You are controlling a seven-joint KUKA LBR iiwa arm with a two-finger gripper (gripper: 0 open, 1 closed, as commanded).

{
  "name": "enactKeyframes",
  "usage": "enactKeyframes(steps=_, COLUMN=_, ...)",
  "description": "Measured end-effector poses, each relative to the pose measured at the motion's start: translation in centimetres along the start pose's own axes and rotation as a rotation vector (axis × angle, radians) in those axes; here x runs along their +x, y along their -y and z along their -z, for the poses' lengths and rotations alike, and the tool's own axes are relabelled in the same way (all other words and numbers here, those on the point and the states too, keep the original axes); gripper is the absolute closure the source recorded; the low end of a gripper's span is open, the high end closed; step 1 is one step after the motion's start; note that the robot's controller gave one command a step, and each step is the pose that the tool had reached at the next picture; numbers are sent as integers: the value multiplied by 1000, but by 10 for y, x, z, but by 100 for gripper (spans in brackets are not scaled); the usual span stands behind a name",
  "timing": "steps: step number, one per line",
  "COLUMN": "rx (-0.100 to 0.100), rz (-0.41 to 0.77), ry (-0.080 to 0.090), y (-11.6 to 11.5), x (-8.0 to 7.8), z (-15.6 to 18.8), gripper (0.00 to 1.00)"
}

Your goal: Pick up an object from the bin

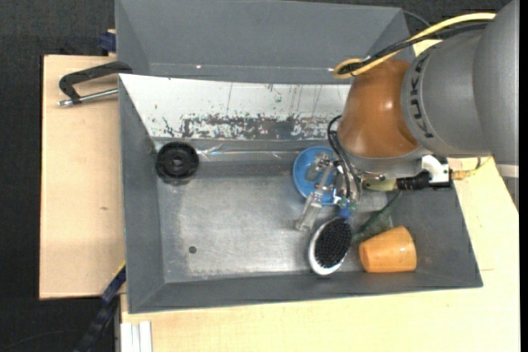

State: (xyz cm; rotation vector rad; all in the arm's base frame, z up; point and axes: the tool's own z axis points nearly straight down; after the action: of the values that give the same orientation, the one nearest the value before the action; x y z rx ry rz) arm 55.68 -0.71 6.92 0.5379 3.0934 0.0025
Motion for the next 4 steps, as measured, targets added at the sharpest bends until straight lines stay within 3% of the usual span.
enactKeyframes(steps=2, rx=-1, rz=2, ry=2, y=-2, x=-2, z=2, gripper=0)
enactKeyframes(steps=3, rx=0, rz=1, ry=3, y=-1, x=-2, z=2, gripper=100)
enactKeyframes(steps=4, rx=-2, rz=3, ry=8, y=-3, x=-4, z=54, gripper=100)
